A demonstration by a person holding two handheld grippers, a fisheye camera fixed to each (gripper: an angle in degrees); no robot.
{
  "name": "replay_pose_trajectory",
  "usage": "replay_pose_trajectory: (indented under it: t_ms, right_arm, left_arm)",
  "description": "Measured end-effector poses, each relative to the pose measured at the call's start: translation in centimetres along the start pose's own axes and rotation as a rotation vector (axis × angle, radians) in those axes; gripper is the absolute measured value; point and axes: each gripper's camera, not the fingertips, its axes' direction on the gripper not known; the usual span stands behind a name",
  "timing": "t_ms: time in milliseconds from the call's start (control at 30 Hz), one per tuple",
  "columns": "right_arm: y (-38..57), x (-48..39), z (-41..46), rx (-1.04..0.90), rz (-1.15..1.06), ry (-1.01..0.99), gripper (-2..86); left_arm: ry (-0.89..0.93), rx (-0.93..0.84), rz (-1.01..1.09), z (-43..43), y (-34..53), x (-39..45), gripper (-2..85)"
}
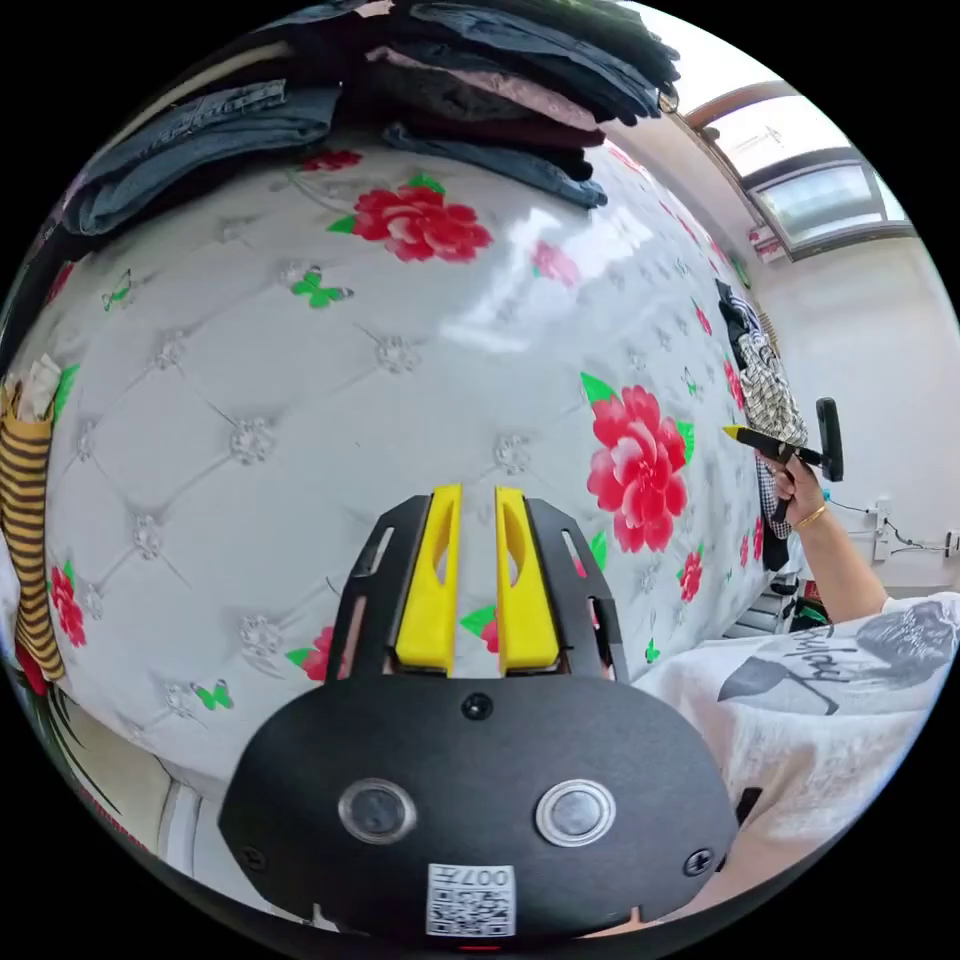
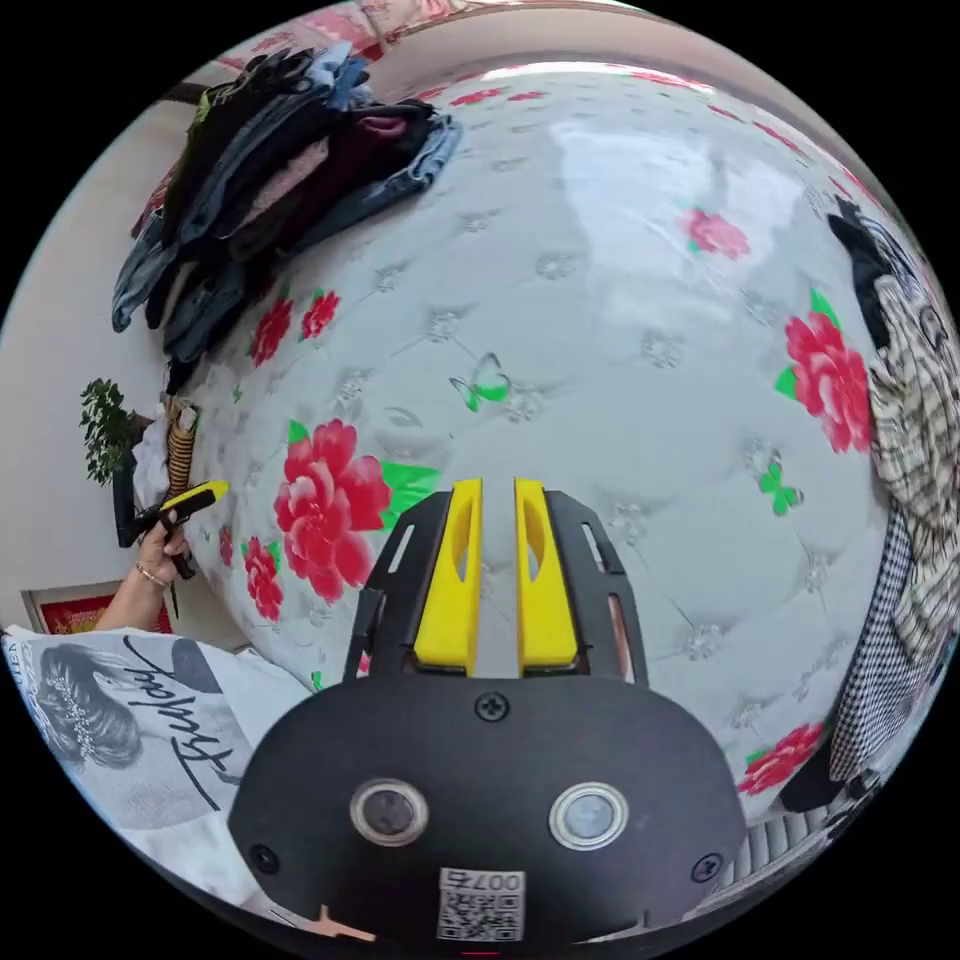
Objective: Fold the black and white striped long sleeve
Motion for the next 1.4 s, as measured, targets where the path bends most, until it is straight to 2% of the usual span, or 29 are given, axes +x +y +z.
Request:
replay_pose_trajectory:
  t_ms: [233,333,467,500,567,700,867,1000,1167,1233,1267,1333,1400]
  right_arm:
    - [6.1,15.5,-10.0,0.316,0.481,0.284,7.8]
    - [6.0,20.1,-12.7,0.369,0.580,0.400,8.2]
    - [4.1,24.8,-10.8,0.271,0.595,0.345,7.8]
    - [3.2,26.6,-8.2,0.155,0.606,0.239,7.3]
    - [3.8,26.1,-8.2,0.269,0.672,0.360,5.7]
    - [4.5,26.7,-8.2,0.348,0.752,0.199,1.3]
    - [4.2,18.7,-9.9,0.437,0.364,0.109,0.1]
    - [6.3,6.0,-7.7,0.403,0.030,-0.069,-0.2]
    - [9.6,-9.1,-2.2,0.238,-0.299,-0.352,-0.1]
    - [11.1,-15.7,-0.2,0.102,-0.513,-0.596,0.0]
    - [11.5,-17.3,0.0,0.068,-0.578,-0.642,0.0]
    - [13.0,-21.9,0.5,-0.046,-0.818,-0.569,0.5]
    - [13.5,-22.9,0.6,-0.060,-0.855,-0.463,1.1]
  left_arm:
    - [-0.005,-0.128,0.169,5.2,0.2,11.3,0.8]
    - [-0.094,-0.208,0.293,7.7,-0.7,15.8,0.3]
    - [-0.282,-0.216,0.448,9.0,-0.3,20.4,-0.1]
    - [-0.320,-0.207,0.497,9.2,0.0,21.2,-0.1]
    - [-0.353,-0.192,0.542,9.3,0.3,21.9,-0.2]
    - [-0.361,-0.198,0.539,9.3,-0.1,22.3,-0.1]
    - [-0.345,-0.189,0.513,8.7,-0.7,21.9,-0.7]
    - [-0.155,-0.153,0.503,7.8,-0.4,21.9,-1.0]
    - [-0.049,-0.057,0.465,4.9,1.1,21.4,-1.0]
    - [-0.043,-0.020,0.457,3.4,2.1,20.5,-1.0]
    - [-0.045,0.003,0.449,2.2,2.8,19.6,-1.0]
    - [-0.057,0.037,0.419,0.5,4.0,17.7,-1.0]
    - [-0.119,0.045,0.343,-1.3,5.8,14.5,-1.0]
